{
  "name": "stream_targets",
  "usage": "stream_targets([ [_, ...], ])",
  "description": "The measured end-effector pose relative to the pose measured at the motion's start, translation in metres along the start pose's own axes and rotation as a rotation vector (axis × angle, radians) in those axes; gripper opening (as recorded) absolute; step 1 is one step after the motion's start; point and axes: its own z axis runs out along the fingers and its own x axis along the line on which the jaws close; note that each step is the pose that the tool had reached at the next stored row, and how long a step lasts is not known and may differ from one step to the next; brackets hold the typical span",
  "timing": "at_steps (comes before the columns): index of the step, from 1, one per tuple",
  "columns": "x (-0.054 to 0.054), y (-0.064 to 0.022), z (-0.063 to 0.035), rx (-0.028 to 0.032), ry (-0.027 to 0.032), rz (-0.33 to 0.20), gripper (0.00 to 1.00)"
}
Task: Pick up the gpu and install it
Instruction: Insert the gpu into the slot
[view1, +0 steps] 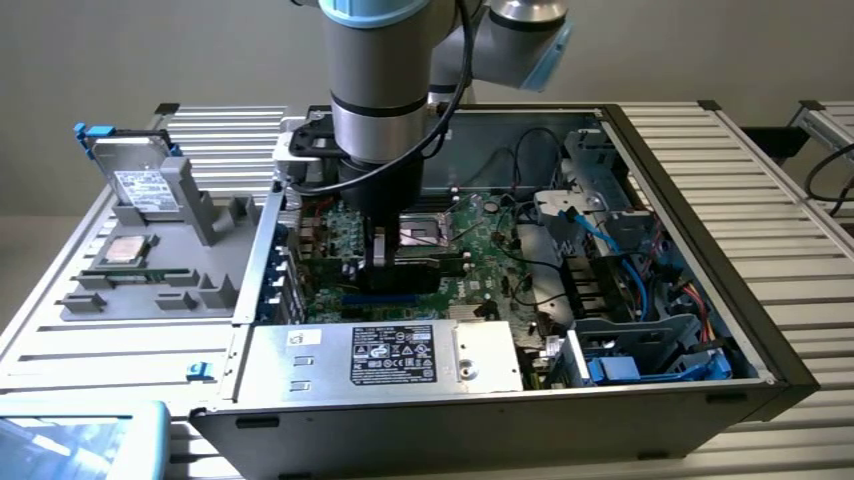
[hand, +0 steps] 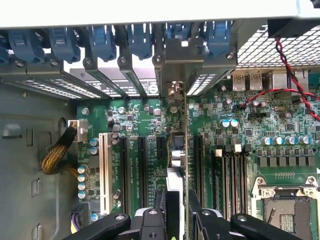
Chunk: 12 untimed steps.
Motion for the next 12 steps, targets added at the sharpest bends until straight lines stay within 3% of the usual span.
stream_targets([
  [12,0.0000,0.0010,0.0015,-0.0001,0.0002,0.000,0.28],
])
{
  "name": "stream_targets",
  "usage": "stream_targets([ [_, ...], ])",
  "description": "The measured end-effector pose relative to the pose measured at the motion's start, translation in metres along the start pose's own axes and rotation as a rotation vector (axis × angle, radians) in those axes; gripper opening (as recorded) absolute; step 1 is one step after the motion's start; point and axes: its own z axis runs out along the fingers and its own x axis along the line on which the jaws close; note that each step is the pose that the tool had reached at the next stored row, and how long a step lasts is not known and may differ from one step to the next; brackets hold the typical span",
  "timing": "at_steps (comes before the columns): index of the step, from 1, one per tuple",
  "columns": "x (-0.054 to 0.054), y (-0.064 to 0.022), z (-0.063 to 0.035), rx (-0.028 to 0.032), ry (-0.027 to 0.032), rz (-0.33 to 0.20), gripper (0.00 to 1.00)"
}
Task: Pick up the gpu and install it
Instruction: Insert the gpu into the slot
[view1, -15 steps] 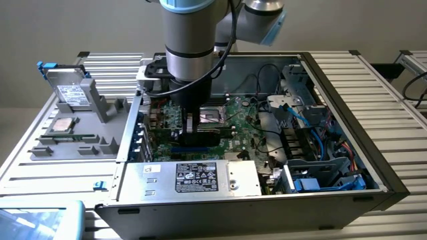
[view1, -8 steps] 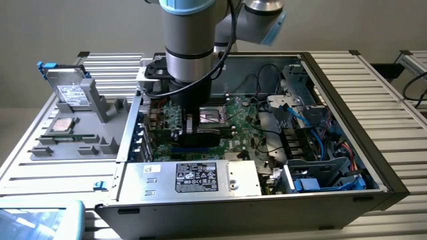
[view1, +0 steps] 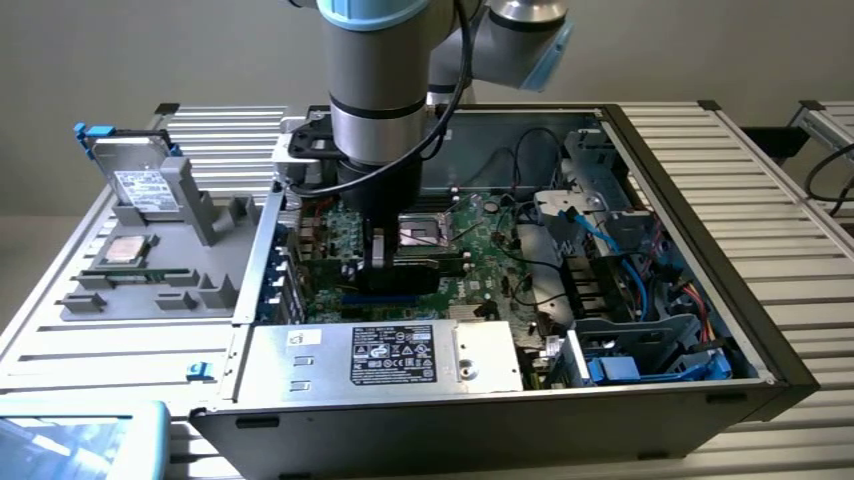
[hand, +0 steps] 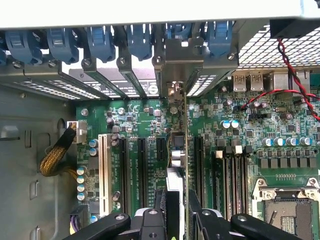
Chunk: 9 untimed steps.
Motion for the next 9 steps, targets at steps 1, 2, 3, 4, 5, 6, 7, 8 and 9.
stream_targets([
  [1,0.0000,0.0000,0.0001,0.0000,0.0000,0.000,0.28],
  [2,0.0000,0.0000,0.0003,0.0001,0.0000,0.000,0.28],
  [3,0.0000,0.0000,0.0004,0.0001,0.0000,0.000,0.28],
  [4,0.0000,0.0000,0.0007,0.0001,-0.0001,0.000,0.28],
  [5,0.0000,0.0000,0.0009,0.0001,0.0000,0.000,0.28],
  [6,0.0000,0.0000,0.0011,0.0001,-0.0001,0.000,0.28],
  [7,0.0000,0.0000,0.0014,0.0001,-0.0001,0.000,0.28],
  [8,0.0000,0.0000,0.0016,0.0001,0.0000,0.000,0.28],
  [9,0.0000,0.0000,0.0017,0.0000,0.0001,0.000,0.28],
])
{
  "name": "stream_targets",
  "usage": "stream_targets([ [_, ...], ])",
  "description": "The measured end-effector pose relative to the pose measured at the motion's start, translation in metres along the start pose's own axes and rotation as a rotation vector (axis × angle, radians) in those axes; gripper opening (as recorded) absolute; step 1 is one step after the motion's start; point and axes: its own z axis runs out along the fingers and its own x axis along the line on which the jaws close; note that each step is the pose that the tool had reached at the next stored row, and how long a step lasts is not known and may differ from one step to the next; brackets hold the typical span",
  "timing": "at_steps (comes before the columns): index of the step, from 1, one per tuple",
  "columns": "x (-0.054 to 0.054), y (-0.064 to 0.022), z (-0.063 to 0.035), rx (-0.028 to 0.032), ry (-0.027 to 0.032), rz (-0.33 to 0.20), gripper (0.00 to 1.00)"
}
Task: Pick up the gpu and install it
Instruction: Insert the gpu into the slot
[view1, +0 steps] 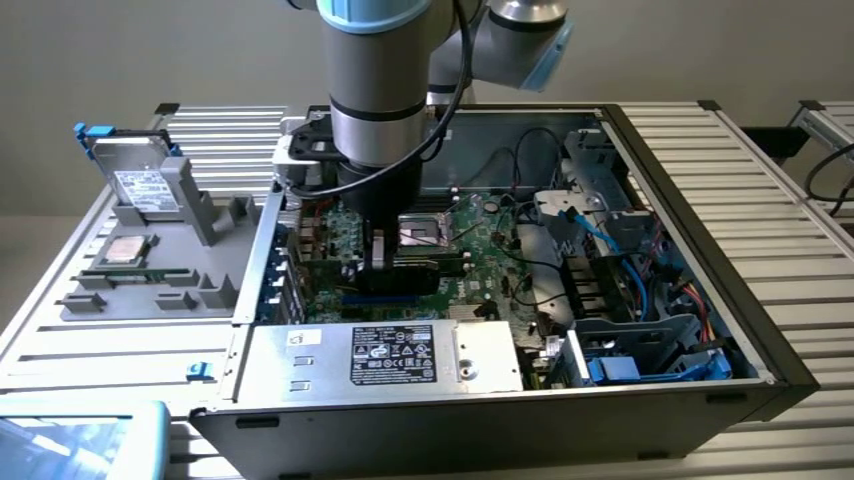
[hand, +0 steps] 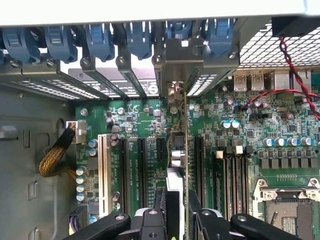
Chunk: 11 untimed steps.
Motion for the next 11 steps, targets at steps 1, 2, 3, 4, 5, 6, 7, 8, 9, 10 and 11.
stream_targets([
  [1,0.0000,0.0000,0.0002,0.0000,0.0000,0.000,0.28],
  [2,0.0000,0.0000,0.0004,0.0001,-0.0001,0.000,0.28],
  [3,0.0000,0.0000,0.0005,0.0000,0.0000,0.000,0.28],
  [4,0.0000,0.0000,0.0006,0.0001,-0.0001,0.000,0.28],
  [5,-0.0001,0.0000,0.0007,0.0001,-0.0002,0.000,0.28],
  [6,-0.0005,0.0001,0.0009,0.0002,-0.0004,0.000,0.28],
  [7,-0.0007,0.0002,0.0011,0.0003,-0.0004,0.000,0.28],
  [8,-0.0010,0.0003,0.0011,0.0002,-0.0003,0.000,0.28],
  [9,-0.0010,0.0003,0.0011,0.0001,-0.0002,0.000,0.28],
  [10,-0.0010,0.0003,0.0011,0.0000,0.0000,0.000,0.28],
  [11,-0.0011,0.0003,0.0014,0.0000,0.0000,0.000,0.28],
])
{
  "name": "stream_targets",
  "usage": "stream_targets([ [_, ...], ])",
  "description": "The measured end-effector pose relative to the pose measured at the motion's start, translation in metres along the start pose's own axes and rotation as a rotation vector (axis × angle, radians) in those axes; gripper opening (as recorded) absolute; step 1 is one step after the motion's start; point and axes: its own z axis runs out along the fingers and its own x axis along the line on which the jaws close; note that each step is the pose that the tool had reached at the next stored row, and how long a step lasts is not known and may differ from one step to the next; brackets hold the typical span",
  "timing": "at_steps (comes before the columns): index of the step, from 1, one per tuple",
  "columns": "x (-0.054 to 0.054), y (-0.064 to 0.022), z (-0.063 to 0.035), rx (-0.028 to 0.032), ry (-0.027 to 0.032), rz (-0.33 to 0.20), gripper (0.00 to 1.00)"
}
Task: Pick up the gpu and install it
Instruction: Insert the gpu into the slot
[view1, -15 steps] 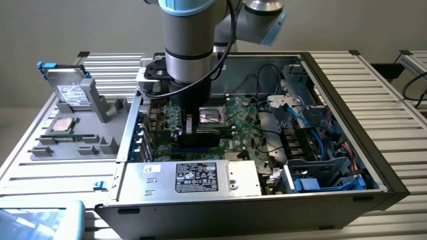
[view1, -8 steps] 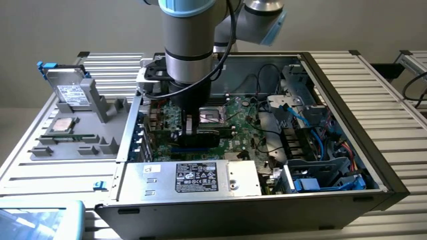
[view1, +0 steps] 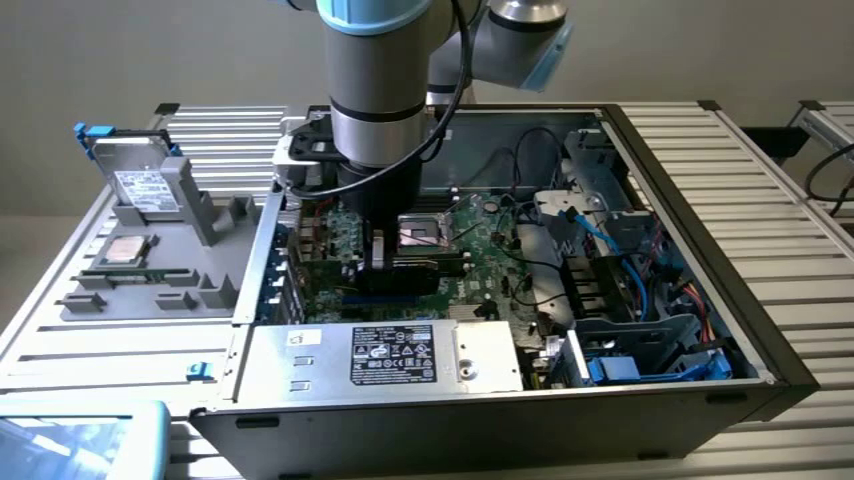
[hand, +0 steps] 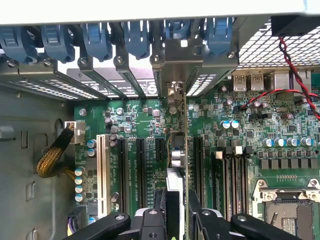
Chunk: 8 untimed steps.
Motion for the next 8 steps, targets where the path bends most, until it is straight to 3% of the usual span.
stream_targets([
  [8,-0.0013,0.0005,0.0014,0.0001,0.0000,0.000,0.28],
])
